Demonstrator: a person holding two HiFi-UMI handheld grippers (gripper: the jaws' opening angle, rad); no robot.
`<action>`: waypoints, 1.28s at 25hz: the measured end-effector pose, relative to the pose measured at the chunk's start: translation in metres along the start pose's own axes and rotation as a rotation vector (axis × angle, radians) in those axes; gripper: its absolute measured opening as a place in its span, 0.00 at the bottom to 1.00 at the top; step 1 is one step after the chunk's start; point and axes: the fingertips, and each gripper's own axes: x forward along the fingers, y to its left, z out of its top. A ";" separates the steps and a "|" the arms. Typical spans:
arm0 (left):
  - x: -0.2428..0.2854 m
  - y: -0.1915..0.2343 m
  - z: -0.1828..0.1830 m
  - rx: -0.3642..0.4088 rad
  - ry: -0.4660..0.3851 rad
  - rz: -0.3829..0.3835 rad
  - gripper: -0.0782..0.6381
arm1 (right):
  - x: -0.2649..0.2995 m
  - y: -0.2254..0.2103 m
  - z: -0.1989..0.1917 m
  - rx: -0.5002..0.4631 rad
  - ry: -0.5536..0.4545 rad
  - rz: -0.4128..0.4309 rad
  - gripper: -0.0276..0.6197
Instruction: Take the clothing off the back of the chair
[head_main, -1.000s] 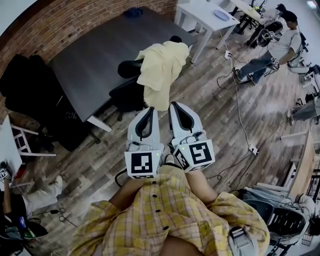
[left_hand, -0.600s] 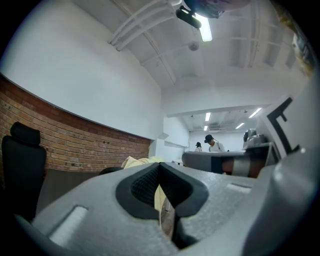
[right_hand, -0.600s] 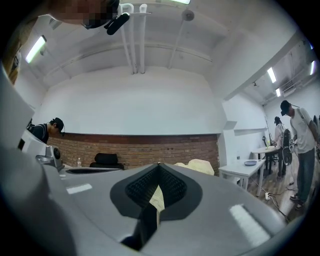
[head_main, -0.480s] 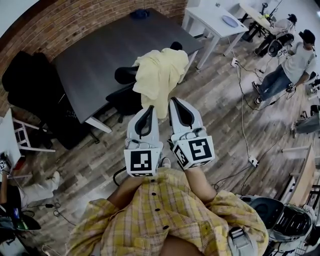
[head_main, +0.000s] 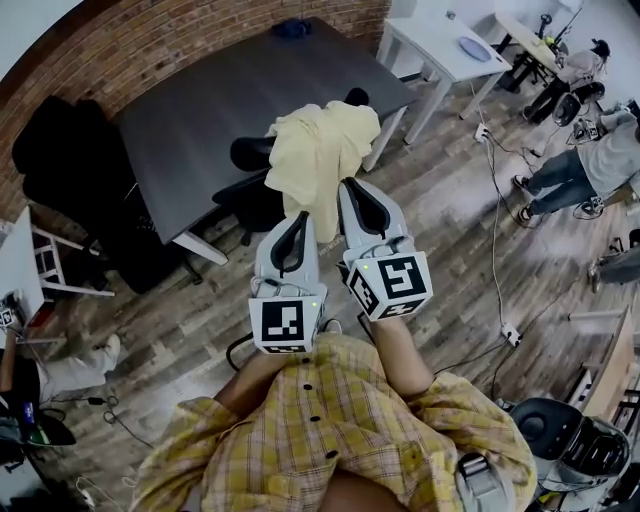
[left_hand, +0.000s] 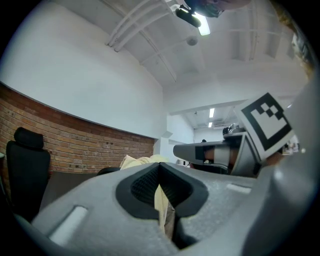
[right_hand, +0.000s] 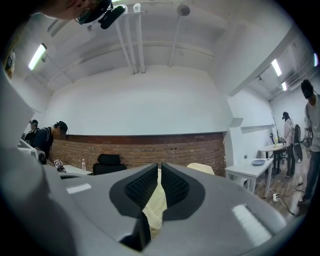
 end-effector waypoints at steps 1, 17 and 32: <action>0.000 0.001 -0.001 0.001 0.001 0.005 0.11 | 0.003 -0.002 0.000 0.001 0.002 0.004 0.06; 0.002 0.011 -0.009 0.016 0.009 0.061 0.11 | 0.051 -0.019 -0.011 -0.001 0.059 0.055 0.25; 0.010 0.013 -0.011 0.014 0.018 0.050 0.11 | 0.102 -0.036 -0.026 -0.066 0.149 0.042 0.41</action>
